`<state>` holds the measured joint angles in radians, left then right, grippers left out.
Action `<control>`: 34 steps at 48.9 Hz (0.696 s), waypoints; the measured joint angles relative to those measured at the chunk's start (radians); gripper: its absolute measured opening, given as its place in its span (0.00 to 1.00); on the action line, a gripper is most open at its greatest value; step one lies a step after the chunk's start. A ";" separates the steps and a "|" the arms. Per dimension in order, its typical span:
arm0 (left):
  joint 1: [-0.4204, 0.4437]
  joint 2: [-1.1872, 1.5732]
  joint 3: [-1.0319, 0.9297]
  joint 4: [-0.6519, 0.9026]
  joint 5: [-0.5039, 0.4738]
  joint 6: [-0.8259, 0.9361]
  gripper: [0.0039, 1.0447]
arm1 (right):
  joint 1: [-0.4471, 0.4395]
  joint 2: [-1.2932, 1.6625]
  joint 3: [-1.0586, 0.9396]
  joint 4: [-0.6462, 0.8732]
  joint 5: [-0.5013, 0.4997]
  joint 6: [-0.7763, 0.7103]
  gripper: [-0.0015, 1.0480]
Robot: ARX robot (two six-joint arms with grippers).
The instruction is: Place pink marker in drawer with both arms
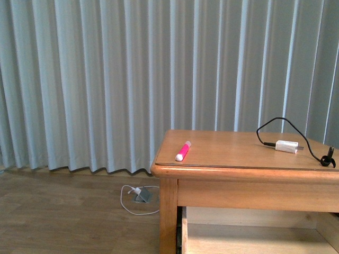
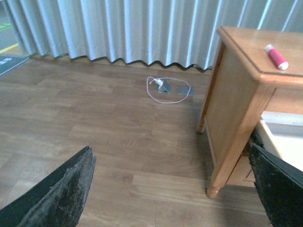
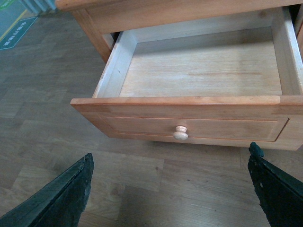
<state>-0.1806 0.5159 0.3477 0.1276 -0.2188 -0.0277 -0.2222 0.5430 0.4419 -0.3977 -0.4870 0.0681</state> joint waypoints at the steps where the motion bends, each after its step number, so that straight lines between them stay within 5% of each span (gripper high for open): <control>1: 0.005 0.017 0.014 0.005 0.012 0.007 0.95 | 0.000 0.000 0.000 0.000 0.000 0.000 0.92; 12: 0.047 0.391 0.303 0.090 0.171 0.101 0.95 | 0.000 0.000 0.000 0.000 0.000 0.000 0.92; 34: -0.147 1.089 0.782 0.159 0.129 0.102 0.95 | 0.000 0.000 0.000 0.000 0.000 0.000 0.92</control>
<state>-0.3279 1.6054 1.1297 0.2871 -0.0902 0.0742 -0.2222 0.5430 0.4419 -0.3977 -0.4870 0.0681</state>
